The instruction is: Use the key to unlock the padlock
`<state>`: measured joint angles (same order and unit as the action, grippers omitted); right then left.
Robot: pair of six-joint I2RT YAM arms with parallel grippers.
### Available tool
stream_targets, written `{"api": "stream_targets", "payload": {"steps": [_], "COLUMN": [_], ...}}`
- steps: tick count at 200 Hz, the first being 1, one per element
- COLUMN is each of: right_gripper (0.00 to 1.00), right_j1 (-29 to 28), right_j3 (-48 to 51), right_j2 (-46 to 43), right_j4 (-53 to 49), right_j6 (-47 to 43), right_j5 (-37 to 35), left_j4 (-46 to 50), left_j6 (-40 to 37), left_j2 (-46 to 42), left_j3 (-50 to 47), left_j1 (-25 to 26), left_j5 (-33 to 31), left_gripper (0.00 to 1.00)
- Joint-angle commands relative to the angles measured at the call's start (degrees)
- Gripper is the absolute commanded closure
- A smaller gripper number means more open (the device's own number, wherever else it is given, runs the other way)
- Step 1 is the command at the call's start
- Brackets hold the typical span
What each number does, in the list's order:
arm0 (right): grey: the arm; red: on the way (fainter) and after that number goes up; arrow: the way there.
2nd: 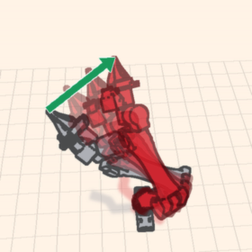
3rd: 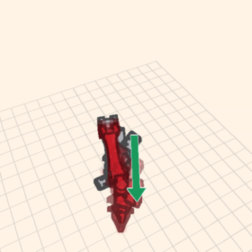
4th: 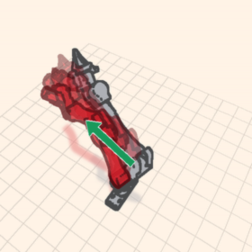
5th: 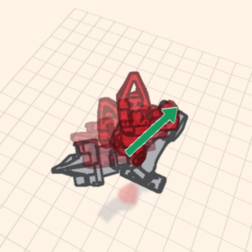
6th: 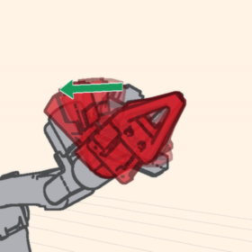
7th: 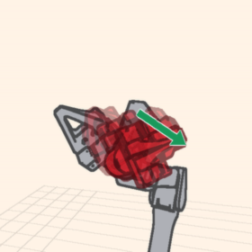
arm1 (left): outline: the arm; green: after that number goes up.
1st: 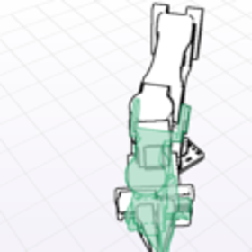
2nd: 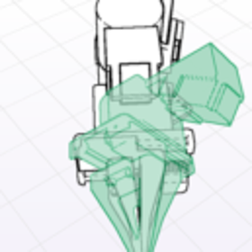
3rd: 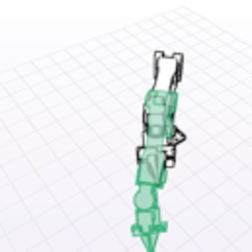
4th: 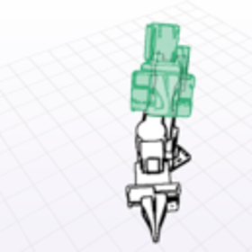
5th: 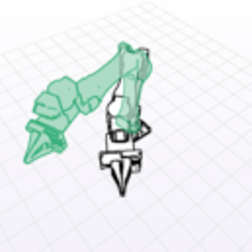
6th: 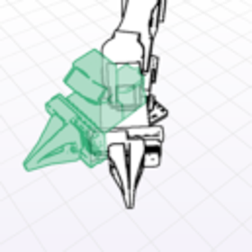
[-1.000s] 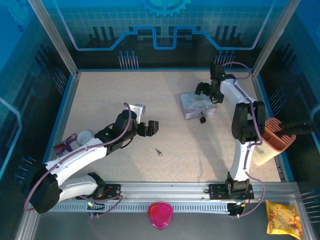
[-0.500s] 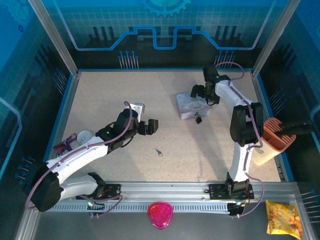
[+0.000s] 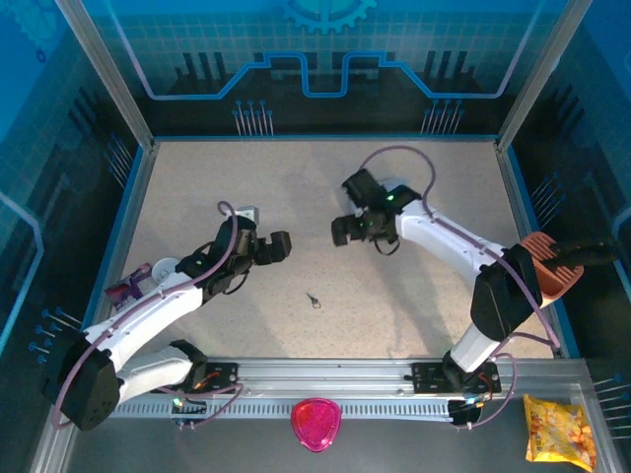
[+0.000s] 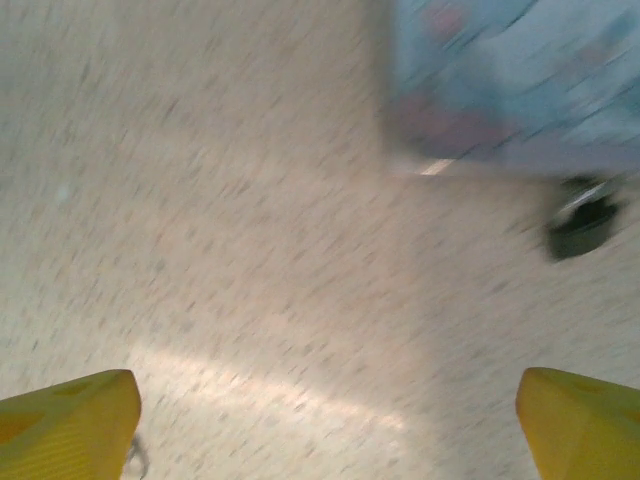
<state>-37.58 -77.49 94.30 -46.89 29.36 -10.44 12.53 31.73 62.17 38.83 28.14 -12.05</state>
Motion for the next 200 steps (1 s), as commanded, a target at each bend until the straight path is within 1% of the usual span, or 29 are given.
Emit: {"api": "stream_targets", "payload": {"steps": [1,18,33,60,91,116,140,200], "right_gripper": [0.07,0.1,0.15,0.27,0.45,0.55,0.62,0.72], "right_j1": [-6.2,-10.76,-13.58,-16.83,-17.31,-17.35,-17.38,-17.28], "right_j3": [2.86,5.34,7.4,7.53,8.59,7.42,5.91,3.05], "right_j2": [-0.91,0.44,2.73,7.15,10.1,11.71,13.73,17.53], "right_j4": [-1.88,1.28,5.39,6.68,9.48,9.36,8.29,7.09], "right_j6": [5.94,10.19,13.22,15.98,17.31,17.0,16.48,15.29], "right_j5": [4.46,8.39,13.06,13.89,14.49,12.64,10.57,9.68], "left_j4": [3.16,4.29,4.43,4.6,4.6,4.3,3.74,4.14], "left_j6": [5.18,5.44,5.53,5.63,5.76,5.89,6.08,5.92], "left_j2": [-2.8,-4.51,-6.0,-7.87,-8.72,-9.59,-9.81,-10.49], "left_j3": [-2.38,-3.25,-4.16,-4.9,-5.45,-6.33,-6.84,-7.01], "left_j1": [-2.15,-2.22,-2.3,-2.39,-2.54,-2.63,-2.65,-2.94], "left_j5": [1.41,-0.09,-0.92,-1.04,-0.43,-0.27,0.09,0.45], "left_gripper": [0.01,0.01,0.01,0.01,0.01,0.01,0.01,0.01]}}
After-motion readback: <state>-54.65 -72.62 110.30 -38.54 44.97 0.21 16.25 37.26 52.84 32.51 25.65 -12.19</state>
